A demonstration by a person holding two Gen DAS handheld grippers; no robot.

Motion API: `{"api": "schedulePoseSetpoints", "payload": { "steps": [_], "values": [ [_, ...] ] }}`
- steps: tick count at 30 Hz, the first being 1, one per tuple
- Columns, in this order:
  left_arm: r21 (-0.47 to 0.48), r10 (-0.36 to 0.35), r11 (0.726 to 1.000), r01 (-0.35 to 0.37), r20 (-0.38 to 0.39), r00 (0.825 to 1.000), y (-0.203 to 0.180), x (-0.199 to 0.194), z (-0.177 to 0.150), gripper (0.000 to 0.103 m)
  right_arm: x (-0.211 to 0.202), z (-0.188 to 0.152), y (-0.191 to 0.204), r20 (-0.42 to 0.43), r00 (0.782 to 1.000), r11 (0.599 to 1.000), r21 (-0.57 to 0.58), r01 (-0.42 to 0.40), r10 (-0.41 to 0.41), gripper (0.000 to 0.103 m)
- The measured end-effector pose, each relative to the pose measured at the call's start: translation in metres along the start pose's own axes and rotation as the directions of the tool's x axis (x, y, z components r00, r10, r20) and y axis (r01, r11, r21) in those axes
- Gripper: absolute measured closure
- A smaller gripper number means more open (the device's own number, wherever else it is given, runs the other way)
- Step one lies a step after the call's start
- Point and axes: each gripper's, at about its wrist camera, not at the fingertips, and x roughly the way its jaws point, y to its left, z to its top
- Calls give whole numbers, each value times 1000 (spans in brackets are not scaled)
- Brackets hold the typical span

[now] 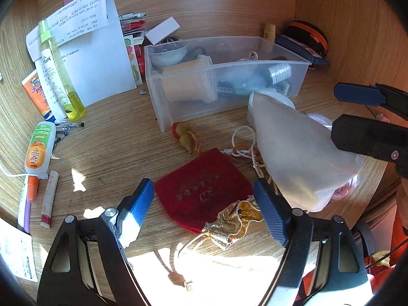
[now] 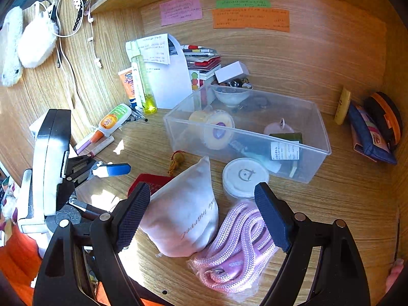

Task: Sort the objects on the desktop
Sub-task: 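Grasp the red pouch's gold tassel with the left gripper while the right grasps the white cloth bag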

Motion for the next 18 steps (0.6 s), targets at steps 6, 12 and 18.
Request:
{"api": "schedulePoseSetpoints", "payload": {
  "steps": [6,12,18],
  "values": [
    [-9,7,1000,-8,-19,1000,3,11,-6,16,-9,-4,-3,3,1000,1000,18,-9,9,21],
    [-56,-3,998,1,-27,1000,16,15,-4,16,-21,-4,2,17,1000,1000,7,-27,27,21],
    [-101,-12,995,9,-29,1000,24,19,-7,16,-6,-16,12,-22,998,998,0,-59,59,15]
  ]
}}
